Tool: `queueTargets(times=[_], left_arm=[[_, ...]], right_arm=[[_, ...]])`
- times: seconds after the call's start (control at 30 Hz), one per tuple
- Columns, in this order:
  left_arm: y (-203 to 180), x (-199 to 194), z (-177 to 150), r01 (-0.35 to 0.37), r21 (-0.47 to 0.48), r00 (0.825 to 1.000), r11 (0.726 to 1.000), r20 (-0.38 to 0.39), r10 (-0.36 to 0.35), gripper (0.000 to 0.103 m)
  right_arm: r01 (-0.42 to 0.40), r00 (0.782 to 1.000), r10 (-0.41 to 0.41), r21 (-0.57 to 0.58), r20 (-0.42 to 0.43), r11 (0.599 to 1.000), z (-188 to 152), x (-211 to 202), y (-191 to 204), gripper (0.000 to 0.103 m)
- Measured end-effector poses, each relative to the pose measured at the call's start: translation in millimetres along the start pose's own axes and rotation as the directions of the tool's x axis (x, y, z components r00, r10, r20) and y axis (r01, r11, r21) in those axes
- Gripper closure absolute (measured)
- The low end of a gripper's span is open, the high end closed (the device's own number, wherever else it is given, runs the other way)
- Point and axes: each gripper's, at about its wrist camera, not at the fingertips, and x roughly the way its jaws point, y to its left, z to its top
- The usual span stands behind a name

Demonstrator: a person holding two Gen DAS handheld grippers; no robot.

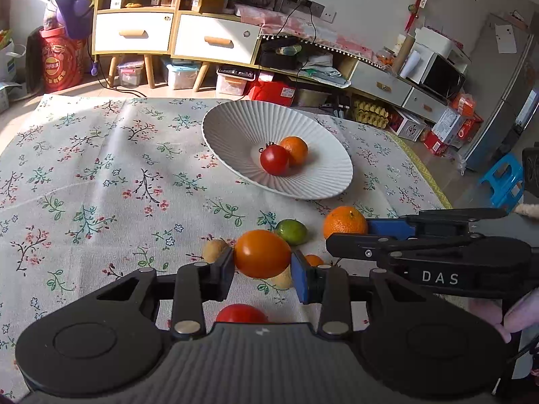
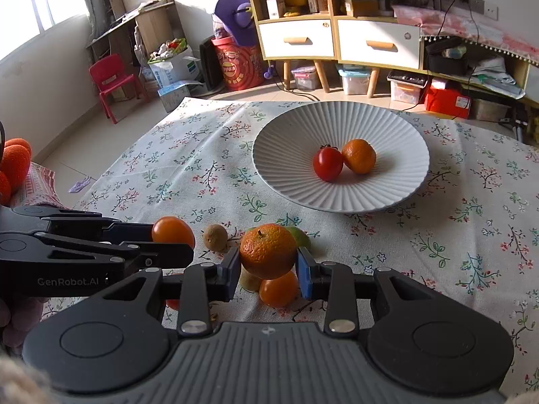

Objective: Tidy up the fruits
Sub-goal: 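Carry the orange tomato and tangerine over the white plate with both tools, then open both tools to release the fruits into the plate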

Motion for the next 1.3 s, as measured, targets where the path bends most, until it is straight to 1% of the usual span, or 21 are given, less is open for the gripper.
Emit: queueTargets(times=[0.23, 0.37, 0.5, 0.6, 0.67, 0.83, 0.97, 1.17, 1.3], left_arm=[[-7.8, 13.1, 17.2, 0.023, -0.046, 1.000, 0.999, 0.009, -0.022, 0.076], [-14.6, 25.0, 26.6, 0.016, -0.029, 1.000, 0.999, 0.013, -0.016, 0.076], [-19.1, 37.5, 36.7, 0.008, -0.003, 0.999, 1.000, 0.032, -0.008, 0.076], [-21.1, 48.3, 44.3, -0.015, 0.023, 0.999, 1.000, 0.045, 0.014, 0.076], [-20.1, 58.7, 49.6, -0.044, 0.036, 0.998, 0.998, 0.052, 0.042, 0.076], [-6.5, 83.5, 63.2, -0.105, -0.015, 0.993, 0.994, 0.052, 0.105, 0.076], [-2.7, 94.8, 71.3, -0.130, -0.008, 0.989, 0.991, 0.071, 0.130, 0.076], [0.8, 104.9, 80.9, -0.131, 0.014, 0.987, 0.991, 0.091, 0.129, 0.076], [1.5, 109.6, 84.7, -0.126, 0.026, 0.987, 0.992, 0.100, 0.123, 0.076]], right_arm=[[0.042, 0.999, -0.042, 0.031, 0.023, 0.999, 17.3, 7.0, -17.5, 0.071], [0.061, 0.997, -0.064, 0.073, 0.032, 0.995, 23.7, 13.5, -33.0, 0.071], [0.068, 0.996, -0.074, 0.104, 0.050, 0.992, 28.2, 20.9, -46.9, 0.071], [0.070, 0.994, -0.079, 0.112, 0.074, 0.991, 35.0, 27.3, -54.8, 0.071], [0.072, 0.994, -0.082, 0.120, 0.079, 0.990, 38.5, 31.5, -59.4, 0.071], [0.095, 0.991, -0.102, 0.081, 0.082, 0.992, 43.5, 41.8, -64.0, 0.071], [0.106, 0.992, -0.108, 0.038, 0.067, 0.994, 44.8, 49.9, -63.5, 0.071], [0.117, 0.992, -0.117, -0.011, 0.044, 0.993, 43.7, 61.2, -59.0, 0.071], [0.118, 0.992, -0.117, -0.017, 0.038, 0.993, 44.4, 65.1, -59.5, 0.071]])
